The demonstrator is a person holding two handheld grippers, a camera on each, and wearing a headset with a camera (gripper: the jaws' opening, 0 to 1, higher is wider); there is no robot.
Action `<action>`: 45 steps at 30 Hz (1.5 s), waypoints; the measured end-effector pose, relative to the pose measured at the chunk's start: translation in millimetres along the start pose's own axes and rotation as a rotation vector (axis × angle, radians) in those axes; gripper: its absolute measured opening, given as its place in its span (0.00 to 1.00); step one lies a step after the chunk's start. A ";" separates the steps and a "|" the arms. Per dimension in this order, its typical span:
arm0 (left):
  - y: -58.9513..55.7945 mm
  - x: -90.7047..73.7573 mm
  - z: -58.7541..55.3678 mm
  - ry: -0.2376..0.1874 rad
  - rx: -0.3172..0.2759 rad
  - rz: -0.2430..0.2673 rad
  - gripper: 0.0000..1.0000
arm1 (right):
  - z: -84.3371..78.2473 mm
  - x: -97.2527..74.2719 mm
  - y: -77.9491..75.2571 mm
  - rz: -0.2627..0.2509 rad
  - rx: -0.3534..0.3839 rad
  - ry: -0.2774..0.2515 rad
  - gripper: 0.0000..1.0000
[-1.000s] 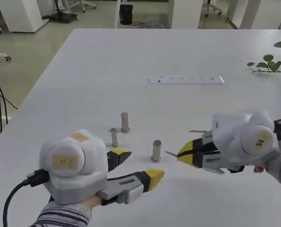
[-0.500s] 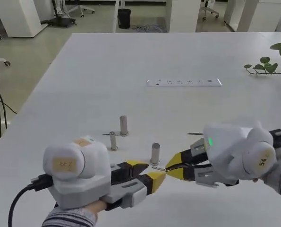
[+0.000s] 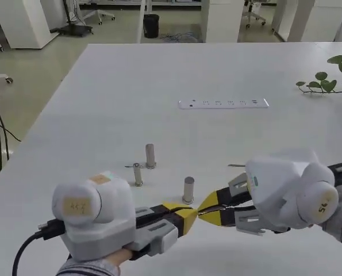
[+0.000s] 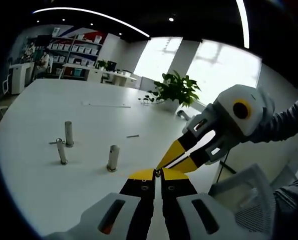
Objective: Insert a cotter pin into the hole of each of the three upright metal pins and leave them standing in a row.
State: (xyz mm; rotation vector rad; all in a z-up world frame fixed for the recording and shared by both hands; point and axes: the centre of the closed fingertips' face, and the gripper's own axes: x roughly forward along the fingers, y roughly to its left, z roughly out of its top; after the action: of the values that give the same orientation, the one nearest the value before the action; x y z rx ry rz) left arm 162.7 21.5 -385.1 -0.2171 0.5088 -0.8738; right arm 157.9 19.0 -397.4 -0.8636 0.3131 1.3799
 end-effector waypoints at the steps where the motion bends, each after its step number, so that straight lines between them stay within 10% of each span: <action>1: -0.3 -0.3 0.0 0.000 0.005 0.000 0.00 | 0.2 0.0 -0.1 -0.001 0.000 0.000 0.00; 20: -15.9 -3.2 -1.6 0.047 0.336 -0.089 0.00 | -10.8 -0.6 5.4 0.026 0.057 0.036 0.04; 29: -22.0 -4.8 -2.1 0.061 0.392 -0.149 0.00 | -9.1 -1.0 13.8 0.069 0.069 0.024 0.00; 45: 2.7 2.2 0.9 0.049 0.396 -0.006 0.14 | -29.5 0.0 -3.6 -0.005 0.020 0.119 0.00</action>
State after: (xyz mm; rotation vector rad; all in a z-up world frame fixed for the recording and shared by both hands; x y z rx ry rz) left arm 166.1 21.4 -386.1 0.1653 0.3709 -0.9687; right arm 169.7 -1.2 -415.8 -0.9312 0.4160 1.3214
